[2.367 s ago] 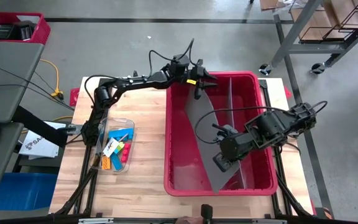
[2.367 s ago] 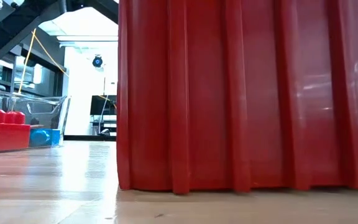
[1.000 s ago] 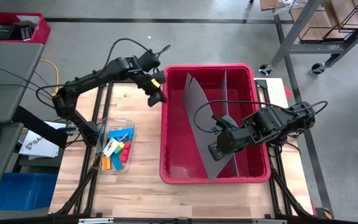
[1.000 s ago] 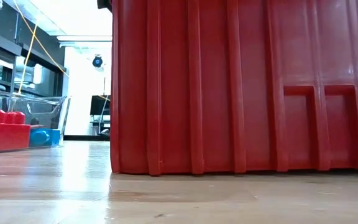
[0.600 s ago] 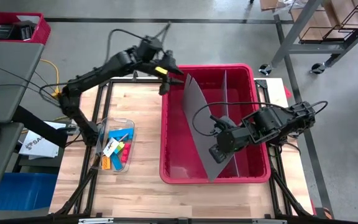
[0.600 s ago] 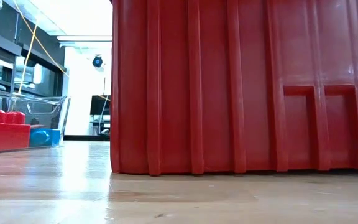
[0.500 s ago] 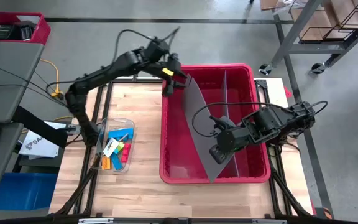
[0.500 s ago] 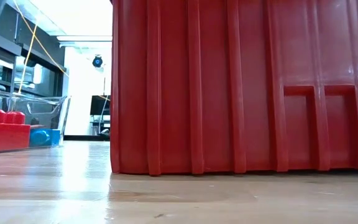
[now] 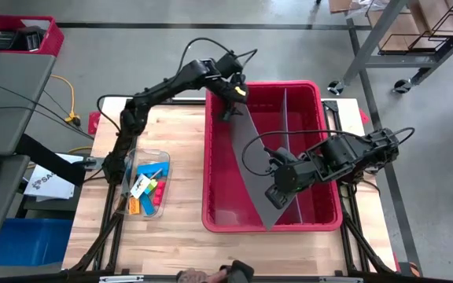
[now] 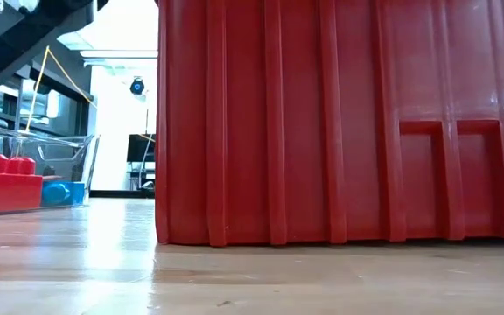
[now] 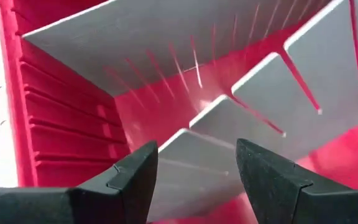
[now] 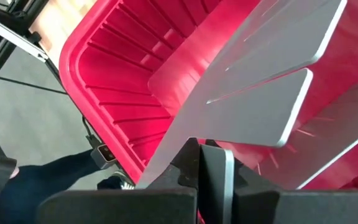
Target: Sort Items/Unsort Items
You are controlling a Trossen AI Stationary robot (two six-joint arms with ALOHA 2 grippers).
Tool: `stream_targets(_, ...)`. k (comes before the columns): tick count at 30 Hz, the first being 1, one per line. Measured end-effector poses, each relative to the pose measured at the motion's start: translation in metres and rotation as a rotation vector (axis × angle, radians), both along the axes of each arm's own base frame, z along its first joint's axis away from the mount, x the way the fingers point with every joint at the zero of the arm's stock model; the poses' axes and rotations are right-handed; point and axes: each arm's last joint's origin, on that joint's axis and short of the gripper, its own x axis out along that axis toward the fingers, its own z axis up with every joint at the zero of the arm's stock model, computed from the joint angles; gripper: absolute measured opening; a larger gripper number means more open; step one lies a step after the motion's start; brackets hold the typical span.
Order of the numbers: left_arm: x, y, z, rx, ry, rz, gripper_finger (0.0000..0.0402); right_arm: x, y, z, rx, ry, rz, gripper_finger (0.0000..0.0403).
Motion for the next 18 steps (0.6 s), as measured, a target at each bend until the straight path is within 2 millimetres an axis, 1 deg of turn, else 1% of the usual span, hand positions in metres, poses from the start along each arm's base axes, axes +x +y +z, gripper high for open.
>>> stream_targets(4, -0.001, 0.003, 0.000, 0.032, -0.005, -0.021, 0.0212, 0.001, 0.000, 0.000, -0.014, -0.018, -0.003, 0.0000)
stream_targets(8, 0.000, 0.005, -0.005, 0.038, 0.022, -0.018, 0.0211, 0.002, 0.000, 0.000, -0.035, -0.022, 0.016, 0.0000)
stream_targets(11, 0.002, 0.006, -0.012, 0.043, 0.042, -0.034, 0.0211, 0.002, 0.000, 0.000, -0.052, -0.023, 0.046, 0.0000)
stream_targets(15, 0.011, 0.008, -0.029, 0.028, 0.077, -0.046, 0.0211, 0.002, 0.000, 0.000, -0.067, -0.022, 0.074, 0.0000)
stream_targets(18, 0.018, 0.007, -0.039, 0.056, 0.097, -0.058, 0.0211, 0.002, 0.000, 0.000, -0.073, -0.018, 0.079, 0.0000)
